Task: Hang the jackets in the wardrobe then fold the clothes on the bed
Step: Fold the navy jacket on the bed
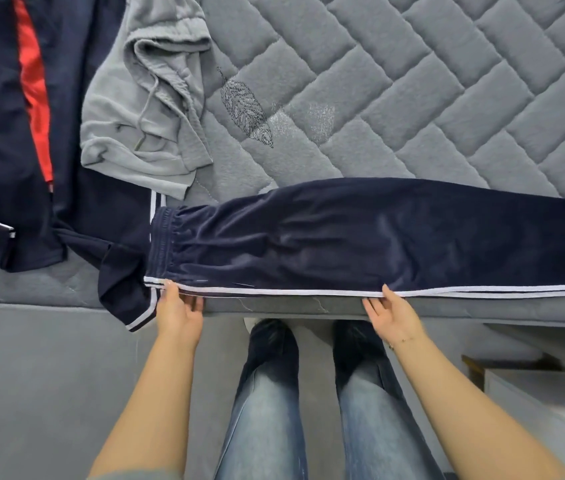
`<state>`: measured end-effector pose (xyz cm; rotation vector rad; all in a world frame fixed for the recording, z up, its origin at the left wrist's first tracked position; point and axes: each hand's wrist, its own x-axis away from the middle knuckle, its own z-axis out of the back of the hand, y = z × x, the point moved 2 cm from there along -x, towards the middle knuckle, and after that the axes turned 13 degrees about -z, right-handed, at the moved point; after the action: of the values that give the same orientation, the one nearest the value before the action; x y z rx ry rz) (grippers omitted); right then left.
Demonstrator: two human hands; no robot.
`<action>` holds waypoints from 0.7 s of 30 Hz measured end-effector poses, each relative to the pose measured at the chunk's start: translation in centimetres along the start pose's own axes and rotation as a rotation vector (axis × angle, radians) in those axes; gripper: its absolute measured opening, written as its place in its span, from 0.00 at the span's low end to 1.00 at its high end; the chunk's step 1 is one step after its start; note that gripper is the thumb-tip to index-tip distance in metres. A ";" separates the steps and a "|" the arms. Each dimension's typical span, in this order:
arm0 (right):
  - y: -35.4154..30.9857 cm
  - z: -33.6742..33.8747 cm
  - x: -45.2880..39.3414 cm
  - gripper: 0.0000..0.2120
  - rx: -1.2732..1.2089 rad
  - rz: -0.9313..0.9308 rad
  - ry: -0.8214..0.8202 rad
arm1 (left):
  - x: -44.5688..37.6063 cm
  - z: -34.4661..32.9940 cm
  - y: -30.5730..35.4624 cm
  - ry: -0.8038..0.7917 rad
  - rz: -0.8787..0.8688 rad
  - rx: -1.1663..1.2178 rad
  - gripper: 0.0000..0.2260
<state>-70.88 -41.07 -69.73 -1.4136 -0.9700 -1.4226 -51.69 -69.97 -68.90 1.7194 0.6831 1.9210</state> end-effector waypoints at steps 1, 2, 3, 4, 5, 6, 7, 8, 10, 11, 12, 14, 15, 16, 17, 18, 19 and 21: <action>-0.3 0.4 -0.2 0.03 -0.002 -0.011 -0.034 | 0.5 -0.4 -0.8 -0.023 0.037 0.011 0.15; -0.7 0.8 -0.3 0.03 -0.006 -0.014 -0.060 | 1.3 -0.9 -1.7 -0.044 0.057 0.002 0.18; -1.2 1.1 -0.4 0.04 -0.012 -0.009 -0.082 | 2.3 -1.4 -2.6 -0.067 0.060 -0.026 0.20; -1.6 1.4 -0.5 0.04 -0.021 0.003 -0.096 | 3.4 -1.9 -3.6 -0.091 0.064 -0.056 0.21; -2.2 1.8 -0.5 0.05 -0.038 0.015 -0.102 | 4.6 -2.5 -4.6 -0.116 0.077 -0.075 0.20; -3.0 2.2 -0.5 0.08 -0.058 0.025 -0.105 | 5.7 -3.1 -5.7 -0.138 0.101 -0.075 0.18; -3.8 2.7 -0.5 0.11 -0.077 0.031 -0.102 | 6.8 -3.8 -6.8 -0.156 0.136 -0.054 0.16; -4.9 3.2 -0.5 0.15 -0.103 0.032 -0.090 | 7.9 -4.6 -7.9 -0.170 0.174 -0.029 0.14; -7.4 4.6 -0.5 0.18 -0.145 0.034 -0.074 | 10.1 -6.4 -10.1 -0.188 0.217 -0.016 0.12; -9.2 5.7 -0.5 0.18 -0.169 0.034 -0.073 | 11.3 -7.7 -11.5 -0.197 0.219 -0.030 0.10; -10.4 6.2 -0.6 0.18 -0.196 0.029 -0.070 | 12.0 -8.4 -12.4 -0.203 0.218 -0.050 0.09; -13.7 8.2 -0.7 0.18 -0.244 0.024 -0.054 | 14.1 -10.7 -14.9 -0.212 0.223 -0.082 0.11; -15.7 9.4 -0.8 0.19 -0.253 0.022 -0.050 | 15.3 -11.9 -16.4 -0.205 0.231 -0.093 0.13; -17.7 10.6 -1.0 0.20 -0.261 0.020 -0.050 | 16.5 -13.1 -17.8 -0.189 0.241 -0.098 0.14; -19.7 11.9 -1.2 0.20 -0.273 0.023 -0.051 | 17.6 -14.2 -19.2 -0.177 0.253 -0.103 0.14; -21.7 13.1 -1.3 0.21 -0.281 0.030 -0.049 | 18.7 -15.4 -20.6 -0.171 0.259 -0.111 0.12; -23.6 14.3 -1.5 0.22 -0.278 0.039 -0.047 | 19.8 -16.5 -21.9 -0.164 0.264 -0.121 0.09; -27.2 16.4 -1.9 0.28 -0.268 0.065 -0.011 | 21.7 -18.7 -24.5 -0.150 0.267 -0.150 0.06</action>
<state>-91.76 -17.10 -69.43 -1.6336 -0.7527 -1.5397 -72.17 -38.35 -69.85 1.9118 0.2566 1.9327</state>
